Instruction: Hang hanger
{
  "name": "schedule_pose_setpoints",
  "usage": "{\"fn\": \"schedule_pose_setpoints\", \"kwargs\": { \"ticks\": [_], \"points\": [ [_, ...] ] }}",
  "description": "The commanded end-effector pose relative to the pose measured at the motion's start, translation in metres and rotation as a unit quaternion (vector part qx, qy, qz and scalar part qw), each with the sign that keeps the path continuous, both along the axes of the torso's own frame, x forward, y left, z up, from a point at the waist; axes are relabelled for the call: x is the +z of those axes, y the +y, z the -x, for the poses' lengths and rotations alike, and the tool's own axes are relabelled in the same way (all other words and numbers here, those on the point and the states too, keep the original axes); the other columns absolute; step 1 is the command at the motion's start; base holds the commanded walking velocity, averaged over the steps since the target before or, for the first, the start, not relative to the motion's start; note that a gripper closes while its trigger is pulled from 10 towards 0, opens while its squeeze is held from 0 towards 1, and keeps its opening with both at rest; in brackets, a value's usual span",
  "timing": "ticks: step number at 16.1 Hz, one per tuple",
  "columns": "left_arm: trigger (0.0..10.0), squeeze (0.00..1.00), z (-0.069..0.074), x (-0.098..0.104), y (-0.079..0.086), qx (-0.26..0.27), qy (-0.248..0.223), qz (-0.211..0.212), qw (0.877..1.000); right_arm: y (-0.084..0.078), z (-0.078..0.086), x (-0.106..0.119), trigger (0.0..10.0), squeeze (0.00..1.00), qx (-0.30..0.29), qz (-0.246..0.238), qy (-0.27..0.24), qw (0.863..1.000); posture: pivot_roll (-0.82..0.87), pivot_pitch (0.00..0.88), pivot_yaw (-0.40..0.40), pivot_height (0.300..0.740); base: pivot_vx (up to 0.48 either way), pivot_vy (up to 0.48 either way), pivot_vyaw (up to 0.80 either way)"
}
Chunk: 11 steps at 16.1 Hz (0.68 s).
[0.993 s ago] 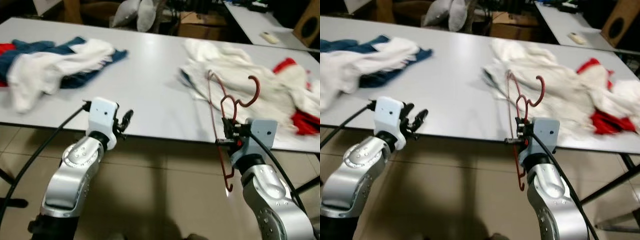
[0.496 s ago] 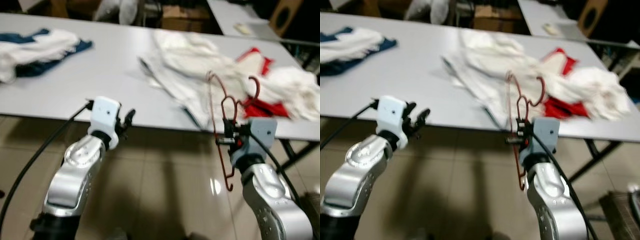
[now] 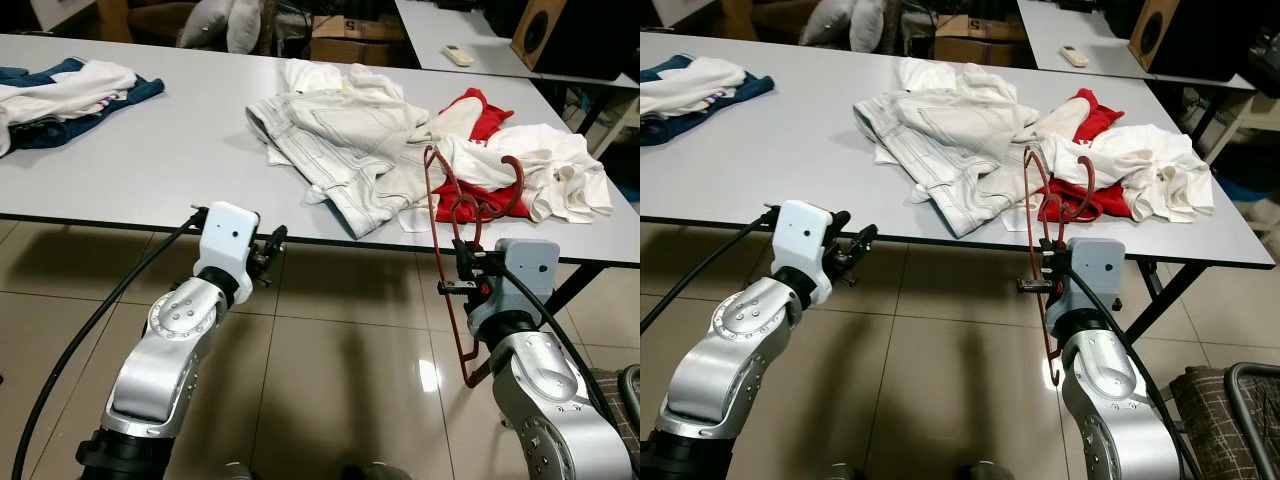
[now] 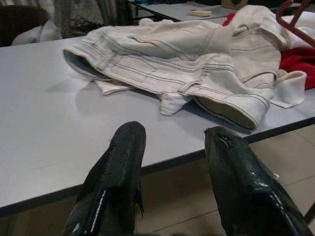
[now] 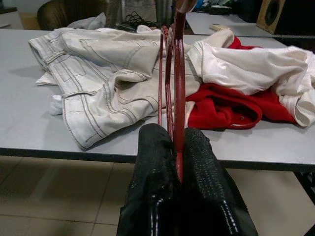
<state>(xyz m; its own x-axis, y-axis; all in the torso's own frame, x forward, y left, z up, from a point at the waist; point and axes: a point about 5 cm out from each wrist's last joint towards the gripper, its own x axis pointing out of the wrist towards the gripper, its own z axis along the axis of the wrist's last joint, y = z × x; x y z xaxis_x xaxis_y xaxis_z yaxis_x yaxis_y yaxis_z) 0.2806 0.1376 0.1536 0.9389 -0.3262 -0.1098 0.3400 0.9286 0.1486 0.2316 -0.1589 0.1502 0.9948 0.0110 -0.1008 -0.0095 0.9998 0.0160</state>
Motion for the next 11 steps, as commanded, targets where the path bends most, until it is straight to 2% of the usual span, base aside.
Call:
{"fn": "schedule_pose_setpoints", "kwargs": {
  "ticks": [1, 2, 11],
  "points": [
    [10.0, 0.0, -0.0025, -0.0003, 0.0012, 0.001, -0.001, 0.001, 1.0, -0.0006, -0.0012, 0.0011, 10.0, 0.0, 0.0, 0.011, -0.005, 1.0, -0.05, 0.023, -0.032, 0.74, 0.0, 0.0, 0.0],
    [10.0, 0.0, -0.0036, 0.0009, 0.0008, 0.002, -0.004, 0.007, 1.0, -0.0004, -0.0019, 0.0006, 10.0, 0.0, 0.002, 0.01, -0.002, 1.0, -0.05, 0.014, -0.032, 0.74, 0.0, 0.0, 0.0],
    [10.0, 0.0, -0.0008, -0.0036, 0.0038, 0.017, -0.007, 0.023, 1.0, -0.0073, -0.002, -0.0038, 10.0, 0.0, -0.02, 0.001, 0.012, 1.0, -0.04, 0.006, -0.053, 0.74, 0.0, 0.0, -0.8]
  ]
}}
